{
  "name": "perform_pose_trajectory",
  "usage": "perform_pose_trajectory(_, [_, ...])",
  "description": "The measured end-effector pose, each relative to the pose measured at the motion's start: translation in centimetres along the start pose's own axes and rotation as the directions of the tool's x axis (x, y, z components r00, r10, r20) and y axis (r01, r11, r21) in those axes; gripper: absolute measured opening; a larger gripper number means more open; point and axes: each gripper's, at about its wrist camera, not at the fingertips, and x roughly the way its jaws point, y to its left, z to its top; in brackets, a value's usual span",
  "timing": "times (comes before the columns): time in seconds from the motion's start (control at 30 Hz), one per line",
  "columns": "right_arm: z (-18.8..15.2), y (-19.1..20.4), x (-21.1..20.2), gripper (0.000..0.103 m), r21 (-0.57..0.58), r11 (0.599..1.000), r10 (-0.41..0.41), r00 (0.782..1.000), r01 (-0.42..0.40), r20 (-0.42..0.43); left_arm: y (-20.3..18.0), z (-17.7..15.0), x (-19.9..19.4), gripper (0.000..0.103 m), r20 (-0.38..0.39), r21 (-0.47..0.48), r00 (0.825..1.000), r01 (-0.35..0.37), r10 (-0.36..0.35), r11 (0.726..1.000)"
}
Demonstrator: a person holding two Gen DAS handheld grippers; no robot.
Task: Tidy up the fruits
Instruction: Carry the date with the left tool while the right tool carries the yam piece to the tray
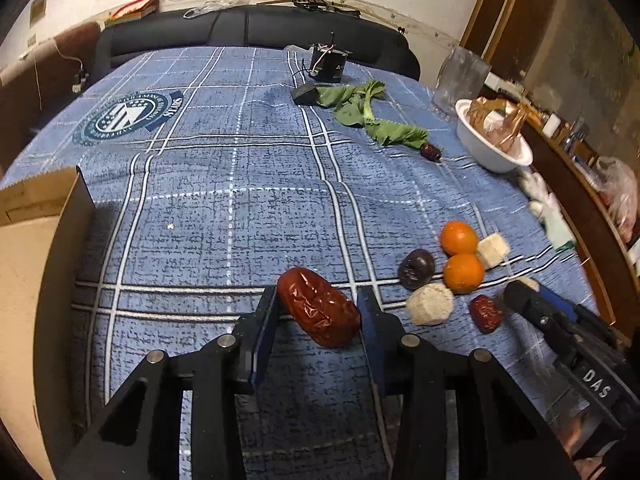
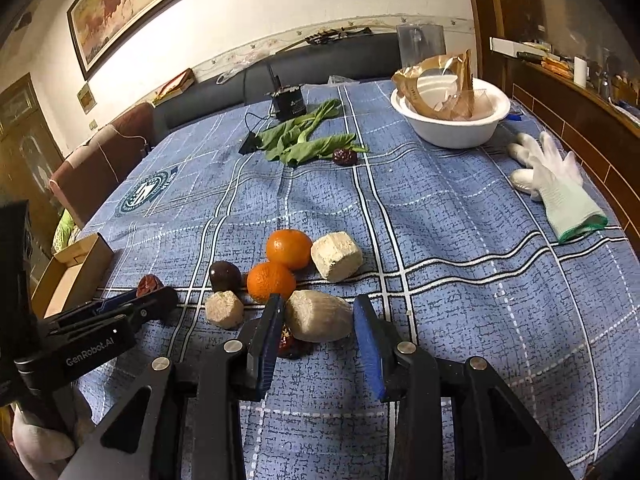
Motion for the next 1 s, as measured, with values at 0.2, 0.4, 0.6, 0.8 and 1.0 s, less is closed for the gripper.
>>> perform_pose_trajectory(0.2, [-0.2, 0.7, -0.9, 0.039, -0.018, 1.000, 0.007, 1.000, -0.006, 0.030, -0.1, 0.0, -2.6, 0.038, 0.067, -0.017, 0.998, -0.005, 0.006, 1.000])
perform_pose_trajectory(0.4, [0.1, 2.8, -2.6, 0.039, -0.037, 0.998, 0.054, 0.998, -0.052, 0.038, 2.2, -1.5, -9.0, 0.039, 0.130, -0.072, 0.991, 0.040, -0.031, 0.997])
perform_pose_trajectory(0.6, [0.3, 9.3, -5.4, 0.040, -0.130, 0.969, 0.215, 0.976, -0.211, 0.020, 7.9, -3.7, -15.2, 0.039, 0.195, -0.132, 0.974, -0.094, 0.119, 0.987])
perform_pose_trajectory(0.8, [-1.3, 17.4, -5.6, 0.040, -0.246, 0.898, 0.355, 0.931, -0.364, -0.081, 14.6, -7.2, -19.0, 0.039, 0.171, -0.229, 0.938, -0.259, 0.300, 0.938])
perform_pose_trajectory(1.0, [-4.2, 24.4, -4.1, 0.040, -0.308, 0.811, 0.448, 0.867, -0.497, -0.218, 18.8, -9.8, -19.7, 0.039, 0.088, -0.260, 0.920, -0.348, 0.381, 0.901])
